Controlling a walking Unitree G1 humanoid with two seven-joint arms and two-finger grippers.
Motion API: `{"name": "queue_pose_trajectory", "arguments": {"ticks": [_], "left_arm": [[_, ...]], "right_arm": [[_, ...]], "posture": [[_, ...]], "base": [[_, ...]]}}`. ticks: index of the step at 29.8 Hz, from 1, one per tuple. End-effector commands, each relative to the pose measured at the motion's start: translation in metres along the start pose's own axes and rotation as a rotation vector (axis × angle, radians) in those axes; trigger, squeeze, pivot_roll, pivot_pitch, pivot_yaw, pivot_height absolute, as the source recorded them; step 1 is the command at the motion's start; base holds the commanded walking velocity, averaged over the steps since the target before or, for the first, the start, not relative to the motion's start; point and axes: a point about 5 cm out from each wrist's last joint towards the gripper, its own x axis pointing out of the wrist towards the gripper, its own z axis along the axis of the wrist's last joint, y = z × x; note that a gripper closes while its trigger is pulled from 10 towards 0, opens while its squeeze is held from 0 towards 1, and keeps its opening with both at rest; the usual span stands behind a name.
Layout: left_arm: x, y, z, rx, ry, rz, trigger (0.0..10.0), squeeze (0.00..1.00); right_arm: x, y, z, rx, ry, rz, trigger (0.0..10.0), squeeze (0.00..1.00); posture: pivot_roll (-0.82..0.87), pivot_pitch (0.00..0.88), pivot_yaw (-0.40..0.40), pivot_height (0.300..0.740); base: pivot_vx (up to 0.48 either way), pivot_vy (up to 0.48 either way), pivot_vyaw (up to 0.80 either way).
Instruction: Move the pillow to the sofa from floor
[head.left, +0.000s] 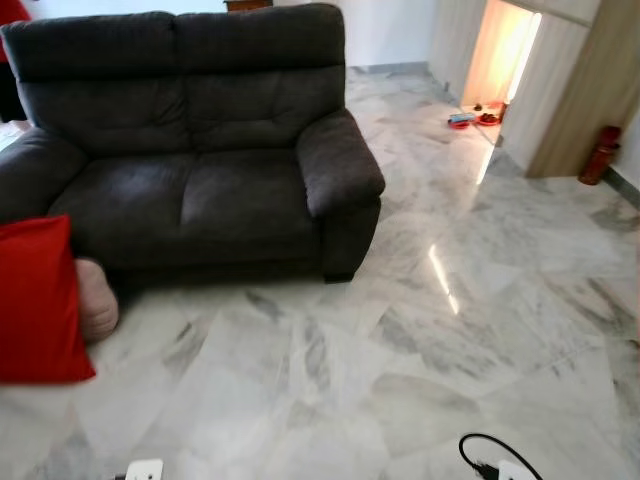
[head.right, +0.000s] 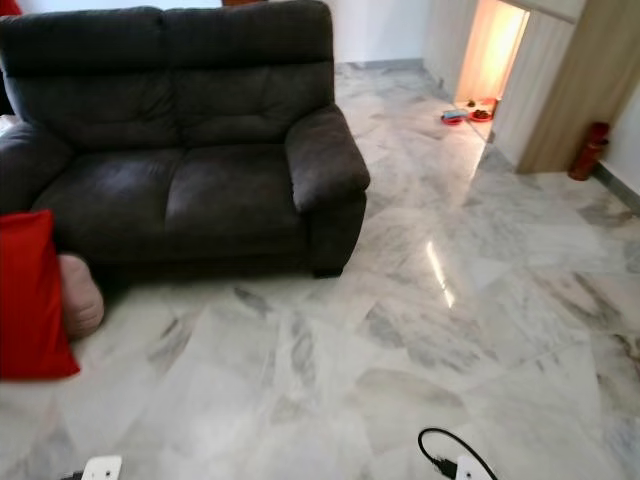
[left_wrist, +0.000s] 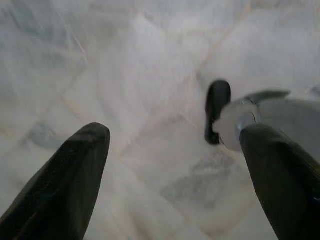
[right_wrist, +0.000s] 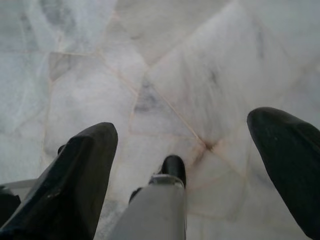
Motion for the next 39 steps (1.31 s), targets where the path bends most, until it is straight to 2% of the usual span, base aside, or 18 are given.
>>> {"name": "queue_pose_trajectory", "arguments": {"ticks": [1,11,16,27,28,29,30,33,36,39], "left_arm": [[0.0,-0.003,-0.002,0.015,0.02,0.003,10.0,1.0],[0.001,-0.004,-0.001,0.016,0.018,0.002,10.0,1.0],[0.001,0.002,0.006,0.018,0.001,0.009,10.0,1.0],[0.0,0.006,0.006,0.017,0.0,0.013,10.0,1.0],[-0.001,0.013,0.001,0.015,0.006,0.02,10.0,1.0],[-0.001,0.013,0.001,0.015,0.006,0.02,10.0,1.0],[-0.004,0.022,-0.007,0.013,0.016,0.029,10.0,1.0],[-0.004,0.022,-0.007,0.013,0.016,0.029,10.0,1.0],[-0.007,0.027,-0.015,0.015,0.028,0.035,10.0,1.0],[-0.007,0.027,-0.015,0.015,0.028,0.035,10.0,1.0]], "right_arm": [[0.0,-0.004,0.002,-0.008,-0.002,-0.005,10.0,1.0],[0.0,-0.005,0.004,-0.009,-0.003,-0.004,10.0,1.0],[0.0,-0.005,0.005,-0.006,-0.007,0.003,10.0,1.0],[0.0,-0.005,0.005,-0.008,-0.007,0.003,10.0,1.0],[0.0,-0.005,0.004,-0.01,-0.008,0.003,10.0,1.0],[0.0,-0.005,0.004,-0.01,-0.008,0.003,10.0,1.0],[-0.001,-0.011,0.006,-0.012,-0.01,-0.004,10.0,1.0],[-0.001,-0.011,0.006,-0.012,-0.01,-0.004,10.0,1.0],[-0.002,-0.022,0.01,-0.006,-0.018,-0.015,10.0,1.0],[-0.002,-0.022,0.01,-0.006,-0.018,-0.015,10.0,1.0]], "posture": [[0.05,0.036,-0.02,0.74],[0.06,0.036,-0.018,0.74],[0.08,0.02,-0.019,0.74],[0.08,0.02,-0.02,0.74],[0.08,0.021,-0.023,0.74],[0.08,0.021,-0.023,0.74],[0.07,0.026,-0.026,0.74],[0.07,0.026,-0.026,0.74],[0.06,0.03,-0.022,0.74],[0.06,0.03,-0.022,0.74]], "base": [[0.0,0.0,0.5],[0.0,0.0,0.5],[0.0,0.0,0.52],[0.0,0.0,0.54],[0.0,0.0,0.64],[0.0,0.0,0.64],[0.0,0.0,0.66],[0.0,0.0,0.66],[0.0,0.0,0.66],[0.0,0.0,0.66]]}}
